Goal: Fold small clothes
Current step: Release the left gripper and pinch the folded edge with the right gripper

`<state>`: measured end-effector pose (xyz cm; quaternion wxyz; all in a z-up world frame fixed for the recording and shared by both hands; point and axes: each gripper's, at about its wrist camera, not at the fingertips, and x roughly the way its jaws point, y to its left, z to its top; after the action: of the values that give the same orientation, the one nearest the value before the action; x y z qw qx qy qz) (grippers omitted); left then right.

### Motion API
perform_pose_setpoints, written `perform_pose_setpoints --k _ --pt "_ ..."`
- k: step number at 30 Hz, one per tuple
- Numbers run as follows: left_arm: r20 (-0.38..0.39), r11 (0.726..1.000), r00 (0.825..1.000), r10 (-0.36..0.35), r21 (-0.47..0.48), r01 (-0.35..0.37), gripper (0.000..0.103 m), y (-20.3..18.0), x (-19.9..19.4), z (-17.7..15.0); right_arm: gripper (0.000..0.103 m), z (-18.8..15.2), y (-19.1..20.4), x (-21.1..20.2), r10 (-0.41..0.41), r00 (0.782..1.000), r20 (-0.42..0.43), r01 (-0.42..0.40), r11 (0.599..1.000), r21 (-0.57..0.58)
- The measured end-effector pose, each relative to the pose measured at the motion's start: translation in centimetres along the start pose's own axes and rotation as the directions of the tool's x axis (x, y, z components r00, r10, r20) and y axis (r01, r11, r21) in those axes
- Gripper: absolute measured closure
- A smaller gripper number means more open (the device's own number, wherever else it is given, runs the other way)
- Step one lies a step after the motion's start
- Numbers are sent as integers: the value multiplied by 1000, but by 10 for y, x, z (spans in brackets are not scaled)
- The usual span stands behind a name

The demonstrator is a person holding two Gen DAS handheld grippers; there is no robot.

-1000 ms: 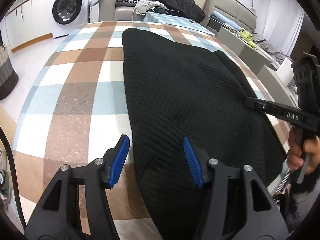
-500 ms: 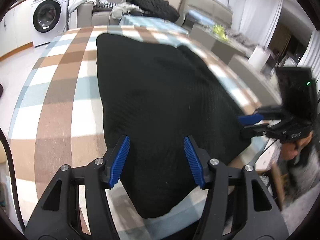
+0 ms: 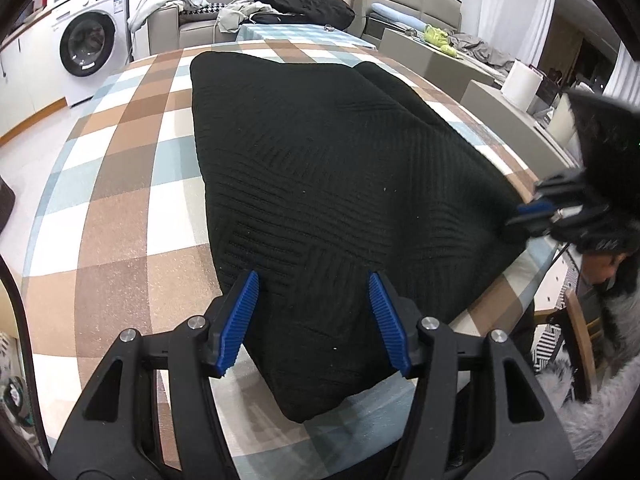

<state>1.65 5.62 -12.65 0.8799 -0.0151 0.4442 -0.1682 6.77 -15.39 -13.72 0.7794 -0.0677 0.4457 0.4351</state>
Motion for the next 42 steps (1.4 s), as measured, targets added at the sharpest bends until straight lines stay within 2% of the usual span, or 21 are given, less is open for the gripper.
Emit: perform_pose_setpoints --k 2,6,8,12,16,20,21,22,24,28,29,30,31,33,36,38,39,42 --pt "0 1000 1000 -4 2 4 48 1 0 0 95 2 -2 -10 1 1000 8 -1 1000 -8" --pt "-8 999 1000 -10 34 11 46 2 -5 -3 95 -10 -16 0 -1 998 -67 4 999 40" --pt "-13 998 1000 -13 59 14 44 1 -11 -7 95 -11 -18 -3 -4 998 -59 7 999 50" --pt "-27 994 999 -29 102 32 38 1 -20 -15 85 -10 -18 -12 16 999 -35 -14 998 56" --pt "-53 994 998 16 107 -10 38 6 -19 -22 73 -10 -24 -16 18 1000 -15 -17 998 67" --pt "-13 998 1000 4 63 -3 38 16 -33 -23 72 -13 -29 -20 8 1000 -15 -6 997 77" --pt "5 999 1000 2 53 -3 38 17 -36 -20 68 -12 -32 -24 7 1000 0 -7 996 86" --pt "24 999 1000 -8 39 7 38 18 -38 -17 59 -11 -35 -26 8 1000 23 -10 995 104" --pt "50 999 998 -34 8 33 38 17 -38 -8 56 -8 -45 -27 16 997 76 -29 985 170" --pt "99 998 994 -41 -34 45 38 5 -26 11 58 -1 -64 -15 5 992 129 -43 954 297" --pt "100 997 994 -53 -48 58 38 1 -21 14 63 0 -65 -11 7 991 135 -48 952 304" --pt "96 996 993 -64 -54 69 38 -3 -16 17 76 2 -65 -7 12 991 135 -52 953 300" --pt "98 996 993 -67 -58 73 38 -6 -13 19 83 3 -61 -5 10 992 130 -46 959 280" --pt "84 996 994 -72 -40 76 38 -17 -5 21 96 5 -50 -1 -31 995 97 8 974 227" --pt "64 999 997 -52 1 52 38 -31 3 19 96 -6 -52 -3 -64 996 65 48 973 227" --pt "68 998 996 -55 19 53 38 -39 5 19 90 -16 -62 -14 -12 995 94 -13 966 260" --pt "68 998 996 -64 25 63 38 -42 6 18 83 -20 -62 -19 -1 996 94 -24 963 268" --pt "59 993 993 -104 58 101 37 -57 10 20 75 -26 -56 -33 -5 995 101 -17 975 223"
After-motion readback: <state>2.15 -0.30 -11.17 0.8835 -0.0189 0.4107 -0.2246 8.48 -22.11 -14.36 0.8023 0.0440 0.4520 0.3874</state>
